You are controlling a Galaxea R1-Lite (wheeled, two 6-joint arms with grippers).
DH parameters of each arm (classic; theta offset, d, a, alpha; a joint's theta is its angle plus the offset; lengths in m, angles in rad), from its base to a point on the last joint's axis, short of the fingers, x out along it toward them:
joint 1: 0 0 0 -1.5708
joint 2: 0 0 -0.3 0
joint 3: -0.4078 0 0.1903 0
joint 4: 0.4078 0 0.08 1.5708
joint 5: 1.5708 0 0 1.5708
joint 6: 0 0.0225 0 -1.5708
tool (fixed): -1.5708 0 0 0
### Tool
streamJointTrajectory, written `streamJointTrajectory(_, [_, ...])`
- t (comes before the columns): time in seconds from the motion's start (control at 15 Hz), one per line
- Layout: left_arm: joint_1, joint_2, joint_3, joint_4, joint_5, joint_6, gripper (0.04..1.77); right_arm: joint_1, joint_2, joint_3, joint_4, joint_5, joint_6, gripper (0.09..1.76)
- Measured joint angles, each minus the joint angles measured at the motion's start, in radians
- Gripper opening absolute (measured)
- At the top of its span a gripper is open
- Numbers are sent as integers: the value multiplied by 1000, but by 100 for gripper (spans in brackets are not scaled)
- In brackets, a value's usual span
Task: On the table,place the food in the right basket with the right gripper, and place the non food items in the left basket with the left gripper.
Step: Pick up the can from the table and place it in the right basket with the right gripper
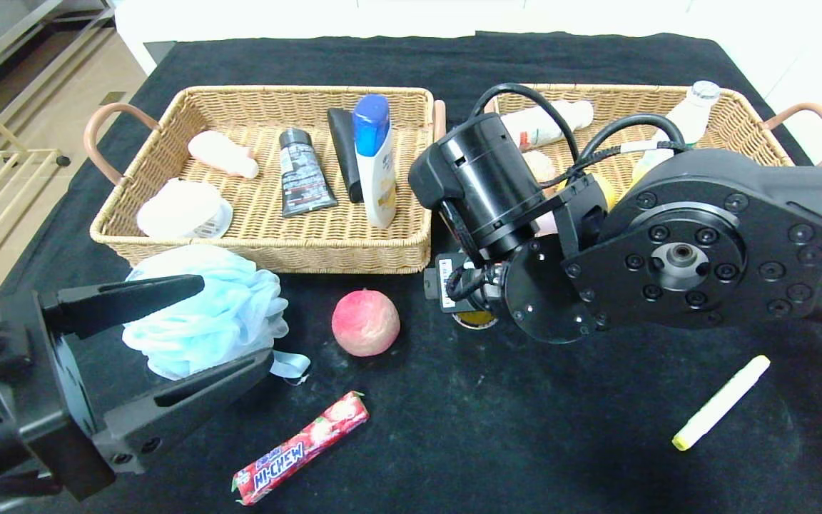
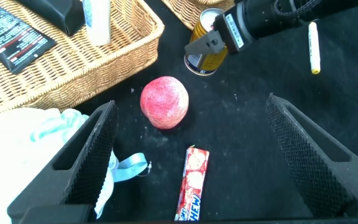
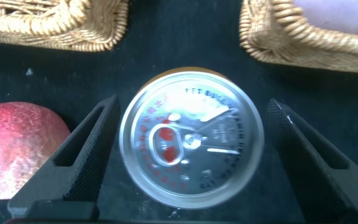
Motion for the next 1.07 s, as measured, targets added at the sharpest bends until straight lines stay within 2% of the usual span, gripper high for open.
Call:
streamJointTrajectory(0.6, [1, 0, -1, -1, 0, -1, 172, -2, 28, -6, -37, -5, -4, 171])
streamJointTrajectory(0.8, [1, 0, -1, -1, 0, -1, 172, -3, 29, -6, -36, -5, -3, 125])
streamJointTrajectory(1.07, [0, 1, 0, 0, 0, -2, 172, -3, 29, -2, -36, -5, -3, 121])
